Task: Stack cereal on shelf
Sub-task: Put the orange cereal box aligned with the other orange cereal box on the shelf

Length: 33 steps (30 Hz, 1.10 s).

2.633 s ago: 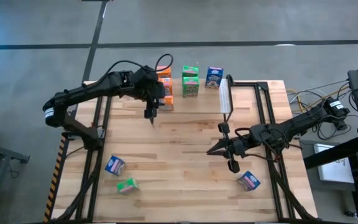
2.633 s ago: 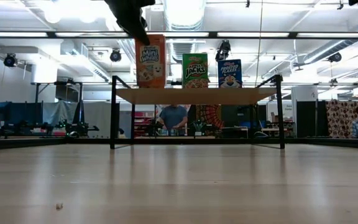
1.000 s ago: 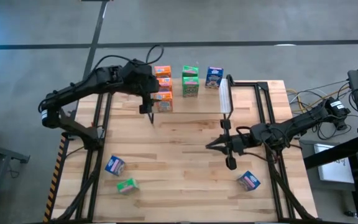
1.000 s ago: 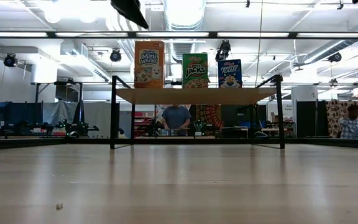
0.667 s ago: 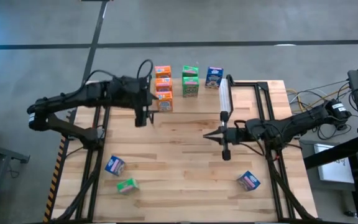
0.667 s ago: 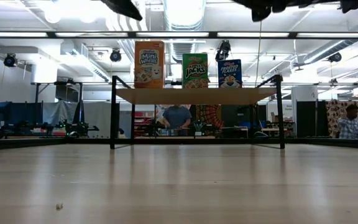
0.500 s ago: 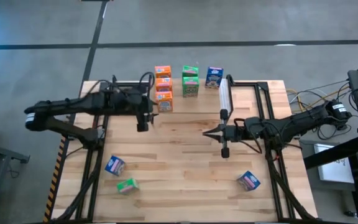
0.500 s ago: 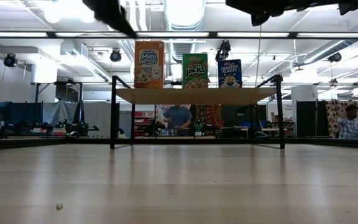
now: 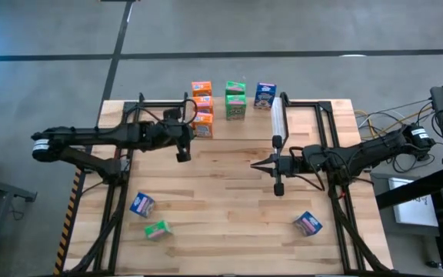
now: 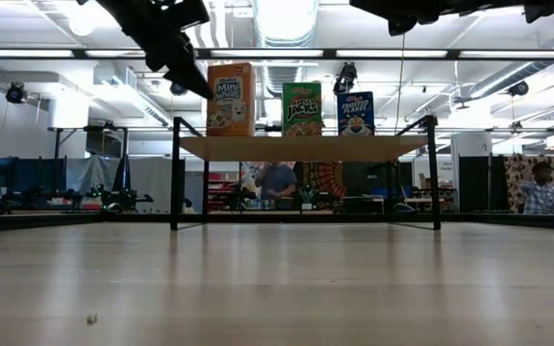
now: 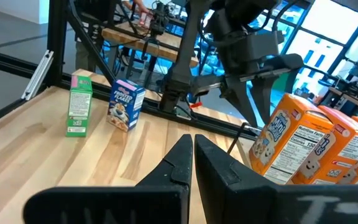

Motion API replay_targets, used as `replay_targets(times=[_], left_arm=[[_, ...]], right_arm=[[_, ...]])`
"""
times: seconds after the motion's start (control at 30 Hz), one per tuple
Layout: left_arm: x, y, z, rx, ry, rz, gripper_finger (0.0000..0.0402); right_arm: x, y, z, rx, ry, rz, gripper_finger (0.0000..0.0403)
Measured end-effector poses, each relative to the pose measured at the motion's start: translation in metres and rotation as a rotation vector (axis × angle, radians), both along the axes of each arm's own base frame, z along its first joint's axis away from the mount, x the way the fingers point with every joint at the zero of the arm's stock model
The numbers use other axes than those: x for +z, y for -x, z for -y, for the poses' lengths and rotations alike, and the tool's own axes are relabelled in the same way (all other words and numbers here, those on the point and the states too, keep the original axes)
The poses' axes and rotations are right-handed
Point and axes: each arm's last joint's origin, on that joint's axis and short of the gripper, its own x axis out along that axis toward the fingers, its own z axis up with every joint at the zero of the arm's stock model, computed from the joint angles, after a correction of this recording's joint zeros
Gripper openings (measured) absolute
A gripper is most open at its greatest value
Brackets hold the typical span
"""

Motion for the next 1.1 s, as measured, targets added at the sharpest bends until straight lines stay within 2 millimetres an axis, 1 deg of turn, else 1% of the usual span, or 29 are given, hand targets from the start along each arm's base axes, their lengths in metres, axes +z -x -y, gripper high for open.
replay_targets(times=[0.17, 0.37, 0.57, 0.73, 0.9, 1.0, 1.1], left_arm=[[0.002, -0.001, 0.000, 0.009, 0.014, -0.002, 0.0072], [0.005, 0.006, 0.003, 0.034, 0.063, -0.058, 0.0072], [0.004, 0.007, 0.002, 0.048, 0.066, -0.065, 0.0072], [0.004, 0.008, 0.002, 0.062, 0.055, -0.065, 0.0072], [0.004, 0.008, 0.001, 0.070, 0.047, -0.067, 0.0072], [0.004, 0.008, 0.001, 0.070, 0.047, -0.067, 0.0072], [0.004, 0.007, 0.001, 0.070, 0.047, -0.062, 0.0072]], right_arm=[[0.000, 0.000, 0.000, 0.000, -0.002, 0.000, 0.0008], [0.000, 0.000, 0.000, -0.002, -0.020, -0.004, 0.0008], [-0.004, -0.005, 0.007, -0.039, -0.070, -0.016, 0.0008], [-0.013, -0.019, 0.022, -0.102, -0.105, -0.003, 0.0008], [-0.023, -0.033, 0.041, -0.176, -0.148, 0.007, 0.0008], [-0.023, -0.046, 0.051, -0.212, -0.165, -0.003, 0.0008], [-0.021, -0.063, 0.057, -0.229, -0.151, -0.010, 0.0008]])
